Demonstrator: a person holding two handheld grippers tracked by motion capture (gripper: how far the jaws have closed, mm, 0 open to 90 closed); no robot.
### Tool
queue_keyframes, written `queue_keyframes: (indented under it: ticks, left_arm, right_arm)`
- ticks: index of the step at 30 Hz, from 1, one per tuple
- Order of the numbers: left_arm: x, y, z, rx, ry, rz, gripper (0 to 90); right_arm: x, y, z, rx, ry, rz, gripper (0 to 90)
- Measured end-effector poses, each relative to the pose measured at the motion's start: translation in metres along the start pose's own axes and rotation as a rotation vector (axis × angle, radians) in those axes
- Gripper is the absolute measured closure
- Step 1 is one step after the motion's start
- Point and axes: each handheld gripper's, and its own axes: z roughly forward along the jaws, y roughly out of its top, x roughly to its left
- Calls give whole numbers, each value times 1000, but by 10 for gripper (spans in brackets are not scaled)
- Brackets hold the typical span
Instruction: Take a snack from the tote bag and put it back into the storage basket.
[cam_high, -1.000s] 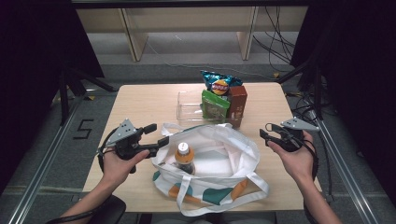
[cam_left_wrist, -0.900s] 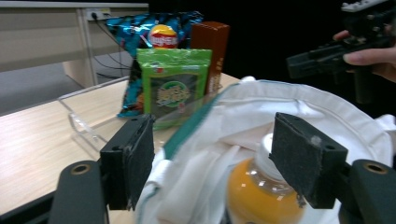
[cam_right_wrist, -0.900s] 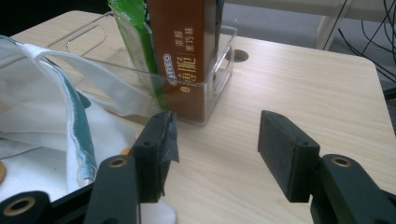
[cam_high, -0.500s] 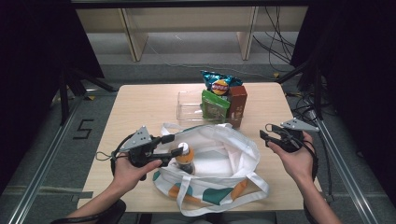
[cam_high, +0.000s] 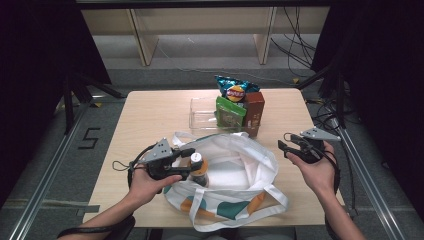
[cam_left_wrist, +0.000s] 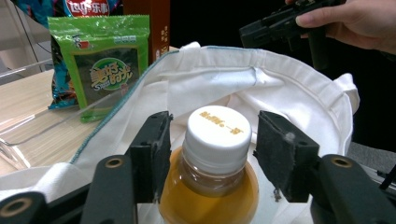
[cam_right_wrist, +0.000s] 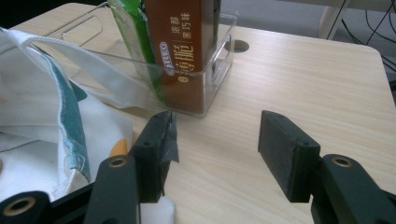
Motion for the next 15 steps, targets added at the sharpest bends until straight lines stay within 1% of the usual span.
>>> queue_keyframes:
  ticks: [1,2,3,4,6,8,9,12,13,14,15]
  left_arm:
    - [0,-1,1,0,-7,-5,458]
    - [0,-2,1,8,2,-10,455]
    - [0,-2,1,8,2,-10,454]
    - [1,-3,3,-1,-11,-13,444]
    - [2,-4,4,5,-11,-24,440]
    - [3,-4,4,10,-7,-19,430]
    - [4,-5,6,11,-12,-19,425]
    - [4,-5,6,14,-18,-15,425]
    - [6,-4,7,12,-33,-14,422]
    - [6,-4,7,12,-33,-14,419]
    - [4,-5,8,19,-14,-5,425]
  right_arm:
    - [2,0,0,8,4,24,462]
    - [2,0,0,7,4,23,463]
    - [1,0,0,3,4,9,463]
    - [-1,0,0,-4,1,-15,464]
    - [-1,0,1,-8,2,-21,464]
    - [-1,0,2,-10,5,-20,465]
    - [-1,0,2,-9,10,-11,466]
    - [-1,-1,2,-9,9,-13,466]
    - [2,-1,2,-1,19,27,467]
    - [1,-1,2,-1,18,20,468]
    - [0,-1,2,-6,17,2,468]
